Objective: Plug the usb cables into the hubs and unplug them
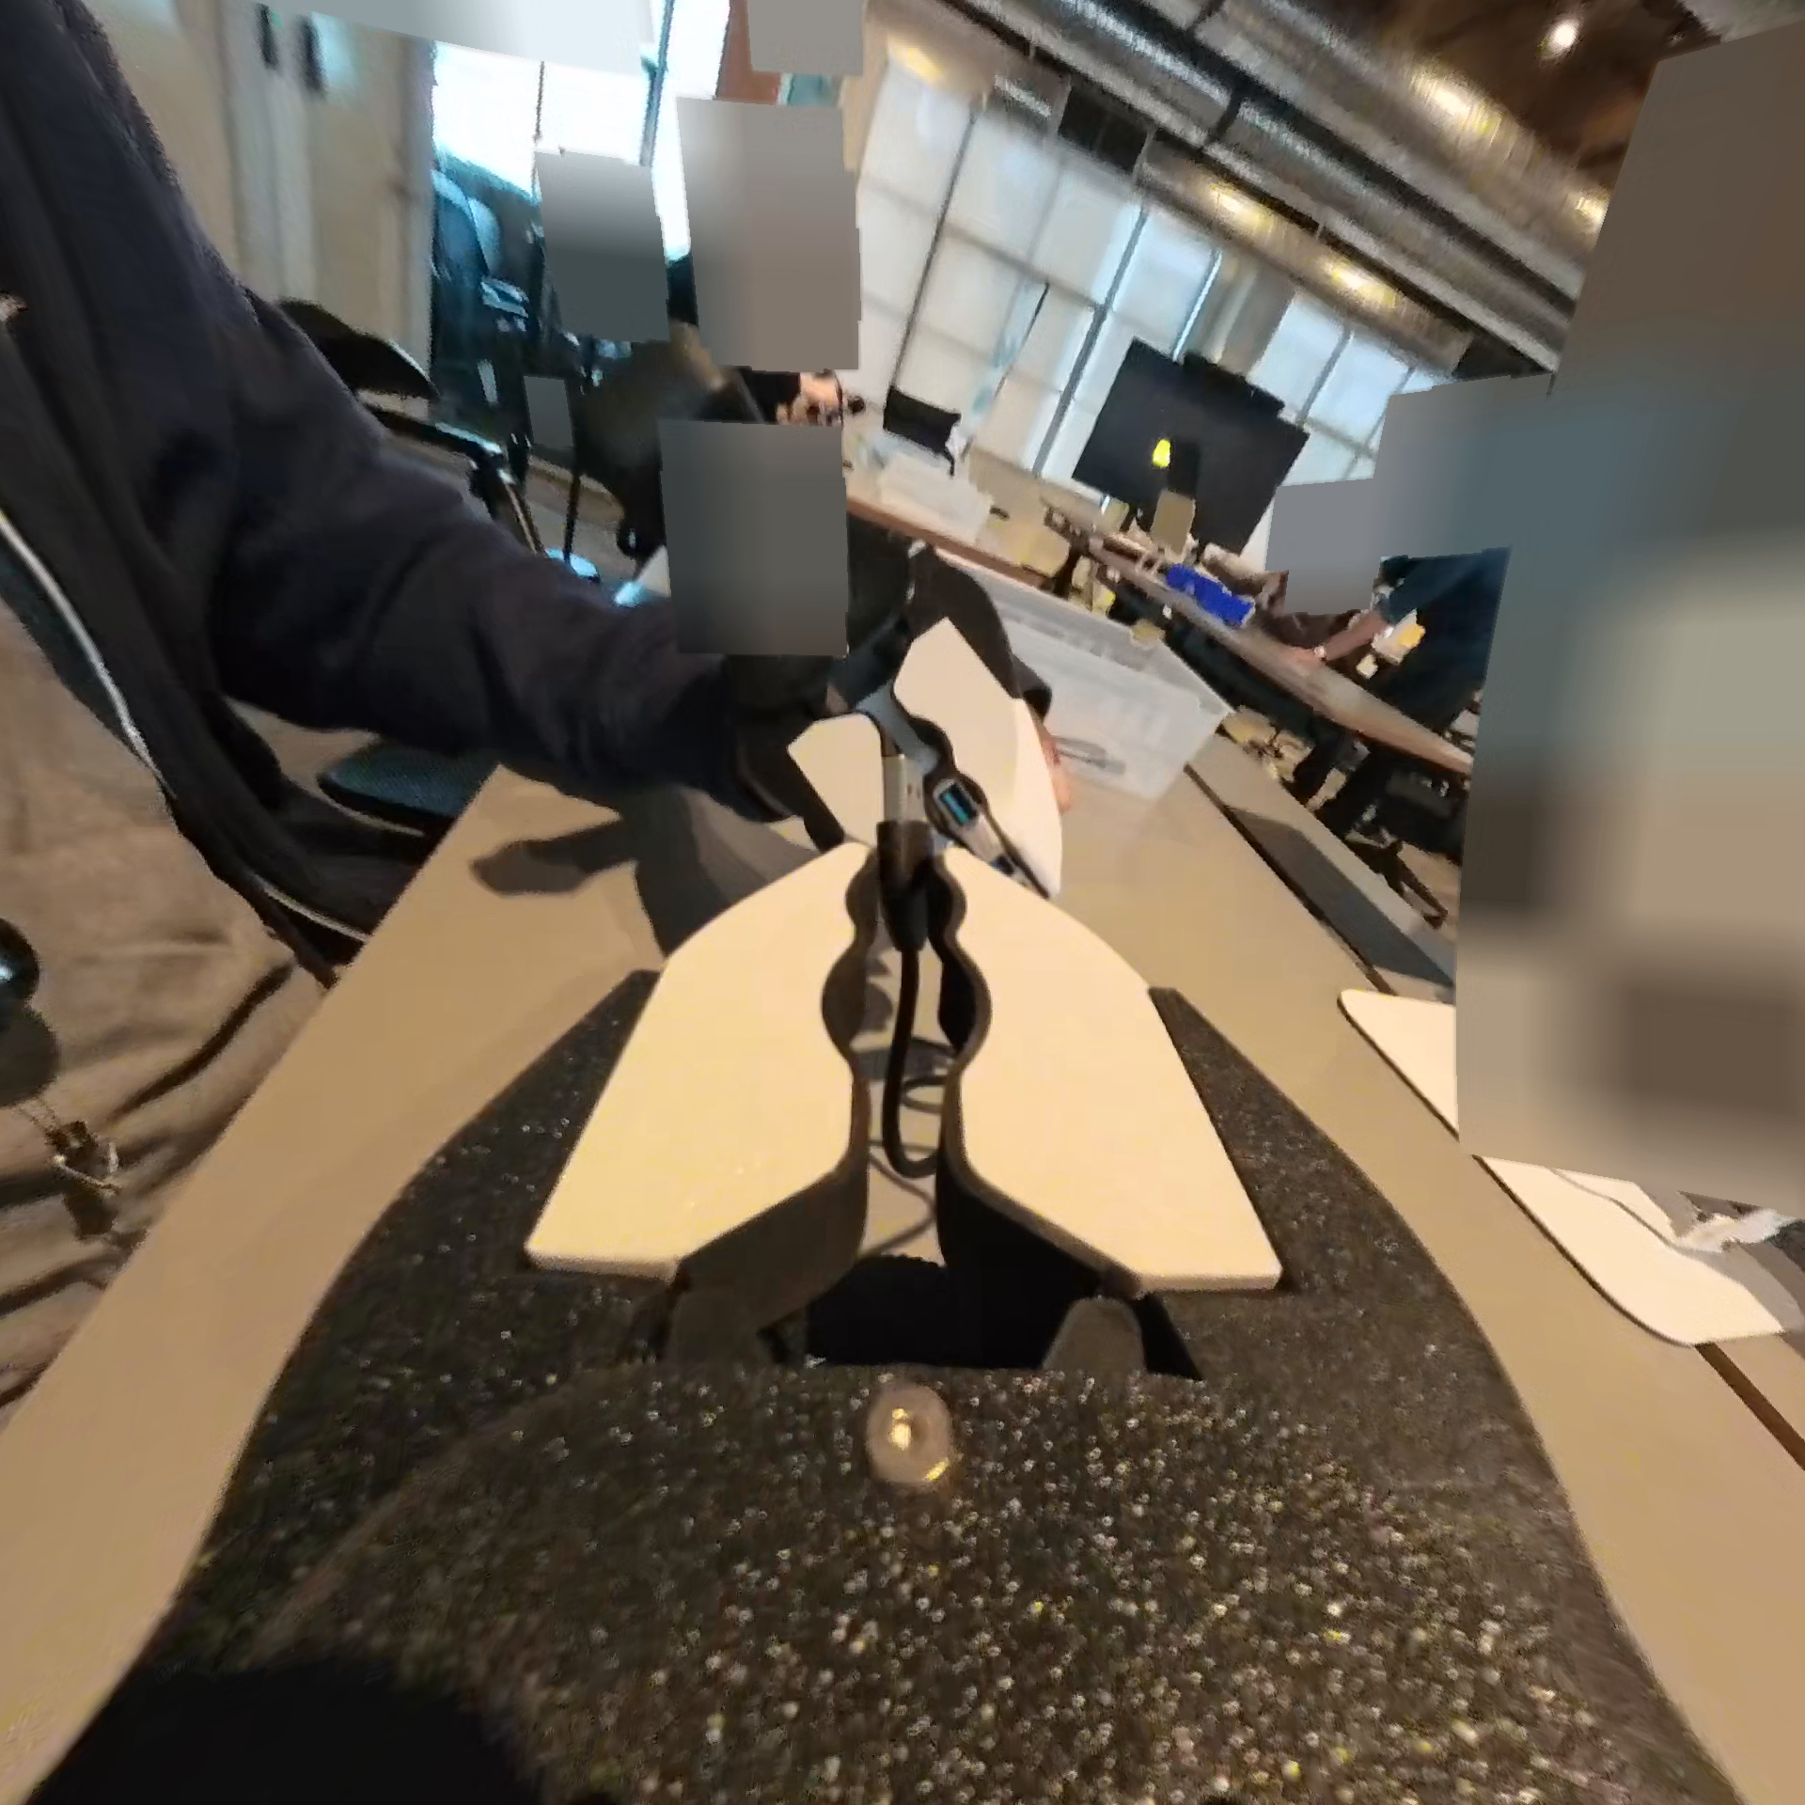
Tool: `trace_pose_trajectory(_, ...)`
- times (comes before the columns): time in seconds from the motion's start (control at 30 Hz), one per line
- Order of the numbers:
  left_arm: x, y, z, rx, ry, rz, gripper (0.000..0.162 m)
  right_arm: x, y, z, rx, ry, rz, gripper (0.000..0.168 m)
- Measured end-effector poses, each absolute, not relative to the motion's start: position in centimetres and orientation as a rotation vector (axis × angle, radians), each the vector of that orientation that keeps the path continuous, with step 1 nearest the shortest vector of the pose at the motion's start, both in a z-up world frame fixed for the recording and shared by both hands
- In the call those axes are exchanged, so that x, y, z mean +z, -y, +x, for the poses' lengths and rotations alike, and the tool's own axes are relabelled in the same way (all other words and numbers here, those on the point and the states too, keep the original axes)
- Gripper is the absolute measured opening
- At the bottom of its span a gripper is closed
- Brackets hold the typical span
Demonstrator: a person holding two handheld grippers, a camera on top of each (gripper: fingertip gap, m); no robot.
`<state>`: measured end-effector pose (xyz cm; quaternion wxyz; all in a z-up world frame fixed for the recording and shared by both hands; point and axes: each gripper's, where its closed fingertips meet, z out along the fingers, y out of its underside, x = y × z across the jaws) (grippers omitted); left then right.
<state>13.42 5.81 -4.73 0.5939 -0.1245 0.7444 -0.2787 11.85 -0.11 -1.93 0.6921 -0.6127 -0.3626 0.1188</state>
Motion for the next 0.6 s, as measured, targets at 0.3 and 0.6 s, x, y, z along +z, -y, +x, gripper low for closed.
trace_pose_trajectory(0.3, -4.9, -5.0, 13.4, -0.652, -1.752, -0.281, 0.007, -1.9, -0.1, 12.0, 0.255, 0.796, -1.370, 0.008)
trace_pose_trajectory(0.6, -5.6, -8.4, 14.5, -0.252, -1.711, -0.354, 0.007, -3.4, -2.4, 14.7, -0.169, 0.743, -1.515, 0.009)
